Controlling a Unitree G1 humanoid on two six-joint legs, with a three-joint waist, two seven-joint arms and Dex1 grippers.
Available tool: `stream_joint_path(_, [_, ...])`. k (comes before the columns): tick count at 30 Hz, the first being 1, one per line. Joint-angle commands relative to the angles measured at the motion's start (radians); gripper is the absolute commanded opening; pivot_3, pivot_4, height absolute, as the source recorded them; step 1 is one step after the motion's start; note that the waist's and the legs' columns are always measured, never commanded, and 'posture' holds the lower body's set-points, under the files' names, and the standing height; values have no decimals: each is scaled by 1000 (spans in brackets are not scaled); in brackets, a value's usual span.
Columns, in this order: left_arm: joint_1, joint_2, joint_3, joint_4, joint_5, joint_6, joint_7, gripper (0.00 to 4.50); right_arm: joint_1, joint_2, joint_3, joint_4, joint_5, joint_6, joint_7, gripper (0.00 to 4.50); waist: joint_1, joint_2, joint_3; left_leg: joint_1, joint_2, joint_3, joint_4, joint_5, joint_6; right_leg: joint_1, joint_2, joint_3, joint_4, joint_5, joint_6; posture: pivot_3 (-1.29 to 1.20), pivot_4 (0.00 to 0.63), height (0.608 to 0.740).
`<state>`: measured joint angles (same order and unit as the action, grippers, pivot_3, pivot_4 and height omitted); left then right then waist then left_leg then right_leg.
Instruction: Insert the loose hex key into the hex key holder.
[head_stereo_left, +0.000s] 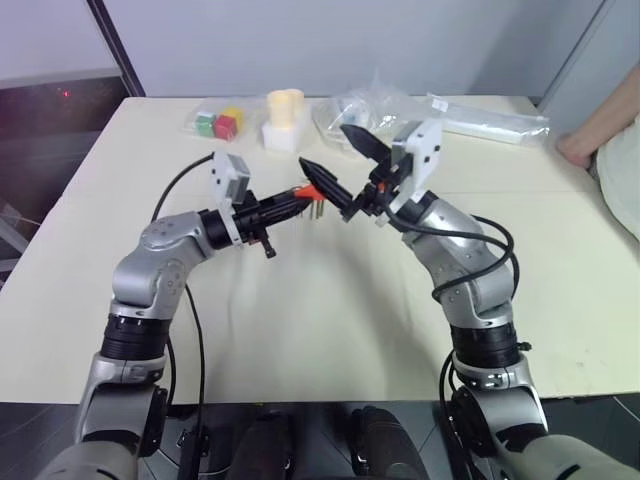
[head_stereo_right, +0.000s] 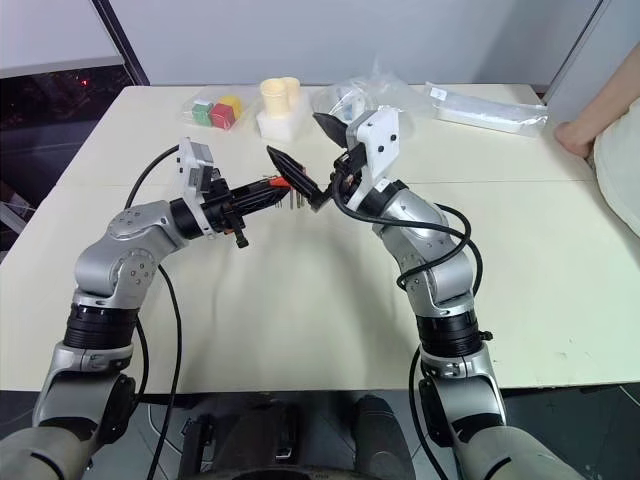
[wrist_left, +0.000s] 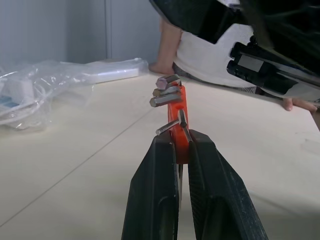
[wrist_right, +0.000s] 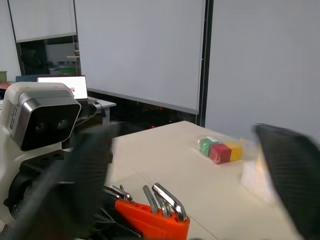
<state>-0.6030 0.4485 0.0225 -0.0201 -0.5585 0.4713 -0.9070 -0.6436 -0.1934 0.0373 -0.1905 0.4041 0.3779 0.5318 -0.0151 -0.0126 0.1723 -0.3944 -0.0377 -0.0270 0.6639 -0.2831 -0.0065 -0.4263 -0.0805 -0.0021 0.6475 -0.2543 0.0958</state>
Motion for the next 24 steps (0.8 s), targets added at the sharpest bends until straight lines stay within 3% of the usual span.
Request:
stream_joint_path(1, [-21,3,30,-32,-16,-12,1,0,-2,-21,-3,-45,0,-9,11,4467,0,0,0,0,0,0,0,0,0,0,0,0,0,0,0,0,150,740])
stream_joint_path(8, [-15,-1,31,-42,-29,18,16,0,58,-97,-44,-105,28,25,34,4467,3,0,0,0,0,0,0,0,0,0,0,0,0,0,0,0,150,740])
stream_joint_path(24, [29,-25,86,-53,-144,333,211,0,177,-167,-61,-178,25,53,20,4467,2,0,0,0,0,0,0,0,0,0,0,0,0,0,0,0,150,740])
